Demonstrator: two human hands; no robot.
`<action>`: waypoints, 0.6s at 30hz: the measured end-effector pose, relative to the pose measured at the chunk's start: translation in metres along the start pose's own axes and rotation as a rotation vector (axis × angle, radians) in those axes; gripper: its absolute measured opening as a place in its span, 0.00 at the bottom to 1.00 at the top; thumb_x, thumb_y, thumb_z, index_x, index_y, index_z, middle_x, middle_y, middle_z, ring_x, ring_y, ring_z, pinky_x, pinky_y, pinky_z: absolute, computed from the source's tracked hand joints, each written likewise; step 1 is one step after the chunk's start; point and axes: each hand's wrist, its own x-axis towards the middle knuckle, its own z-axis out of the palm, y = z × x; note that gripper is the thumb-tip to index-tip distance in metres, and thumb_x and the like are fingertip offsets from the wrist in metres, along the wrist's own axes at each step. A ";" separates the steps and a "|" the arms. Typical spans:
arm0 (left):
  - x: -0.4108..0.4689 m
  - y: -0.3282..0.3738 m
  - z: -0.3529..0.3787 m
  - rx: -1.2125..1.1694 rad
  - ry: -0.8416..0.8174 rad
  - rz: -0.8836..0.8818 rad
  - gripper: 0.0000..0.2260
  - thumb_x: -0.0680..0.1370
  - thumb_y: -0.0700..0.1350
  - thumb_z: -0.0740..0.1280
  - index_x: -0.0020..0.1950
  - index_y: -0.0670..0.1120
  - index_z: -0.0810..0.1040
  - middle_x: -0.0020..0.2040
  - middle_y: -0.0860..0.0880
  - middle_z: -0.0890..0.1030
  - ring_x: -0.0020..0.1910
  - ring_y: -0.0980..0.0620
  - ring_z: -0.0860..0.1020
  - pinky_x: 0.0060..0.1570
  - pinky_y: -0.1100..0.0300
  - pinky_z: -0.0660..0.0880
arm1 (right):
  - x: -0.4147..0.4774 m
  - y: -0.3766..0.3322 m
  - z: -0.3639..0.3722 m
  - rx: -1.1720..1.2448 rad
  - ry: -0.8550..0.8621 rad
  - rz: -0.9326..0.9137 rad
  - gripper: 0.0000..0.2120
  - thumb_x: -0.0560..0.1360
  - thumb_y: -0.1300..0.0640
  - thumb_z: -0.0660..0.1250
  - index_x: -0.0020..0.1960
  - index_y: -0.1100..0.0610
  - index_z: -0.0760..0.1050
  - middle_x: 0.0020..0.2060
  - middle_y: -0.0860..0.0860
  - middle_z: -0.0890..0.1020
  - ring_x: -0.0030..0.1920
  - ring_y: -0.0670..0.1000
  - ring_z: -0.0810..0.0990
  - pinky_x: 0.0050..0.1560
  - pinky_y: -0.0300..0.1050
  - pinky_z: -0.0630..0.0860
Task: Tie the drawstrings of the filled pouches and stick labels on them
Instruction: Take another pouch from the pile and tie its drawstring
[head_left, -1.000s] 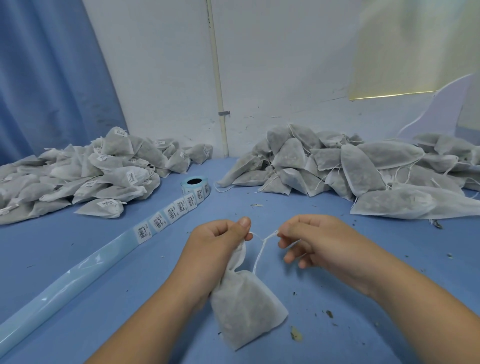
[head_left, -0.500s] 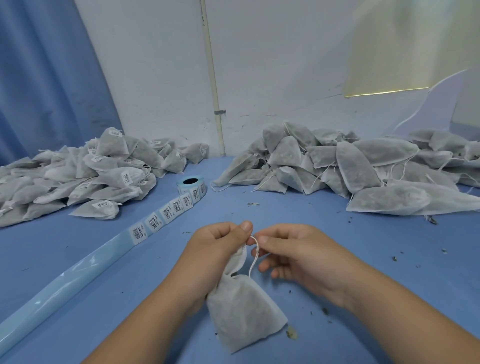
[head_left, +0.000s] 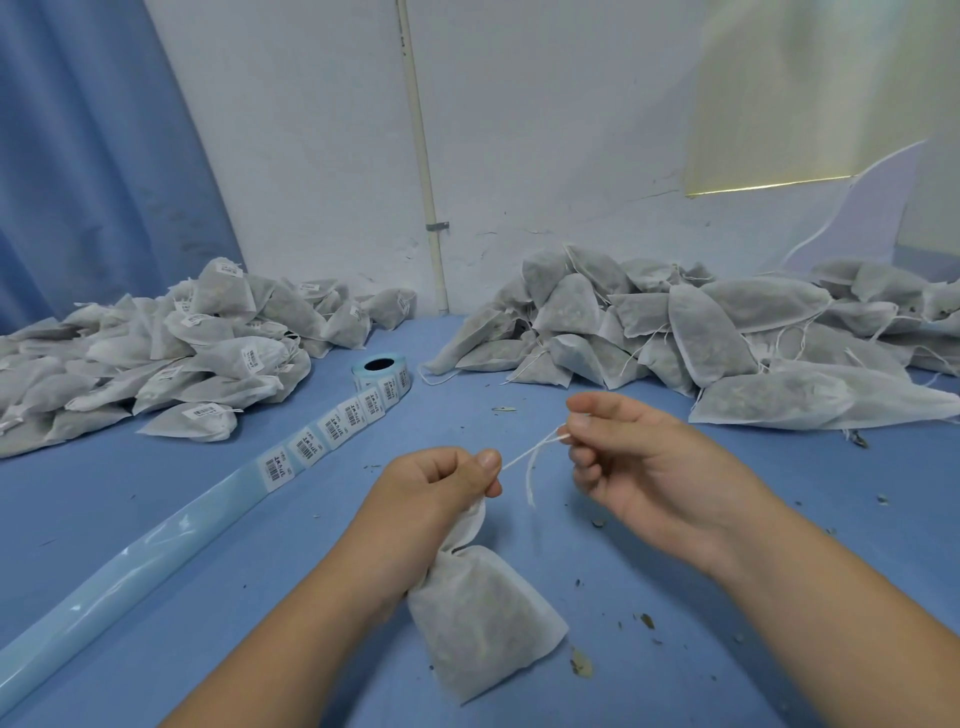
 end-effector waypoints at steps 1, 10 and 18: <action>0.001 -0.001 0.000 0.019 0.000 0.006 0.15 0.67 0.64 0.71 0.30 0.53 0.80 0.24 0.56 0.65 0.23 0.56 0.61 0.24 0.66 0.59 | 0.000 0.000 0.001 0.051 -0.012 -0.003 0.12 0.61 0.66 0.70 0.44 0.60 0.78 0.30 0.54 0.79 0.27 0.47 0.73 0.28 0.35 0.71; 0.007 -0.009 -0.002 0.007 -0.011 0.027 0.14 0.69 0.61 0.68 0.30 0.53 0.80 0.25 0.53 0.63 0.24 0.55 0.58 0.26 0.63 0.56 | -0.002 -0.004 0.003 0.210 -0.046 0.076 0.11 0.65 0.71 0.62 0.44 0.60 0.76 0.29 0.54 0.73 0.21 0.45 0.62 0.23 0.36 0.61; 0.005 -0.018 -0.002 -0.102 -0.382 -0.025 0.11 0.68 0.53 0.75 0.48 0.52 0.85 0.40 0.53 0.82 0.38 0.58 0.78 0.40 0.68 0.72 | -0.001 -0.020 -0.011 0.195 0.122 0.065 0.10 0.72 0.69 0.58 0.45 0.58 0.74 0.30 0.52 0.71 0.21 0.46 0.59 0.22 0.37 0.57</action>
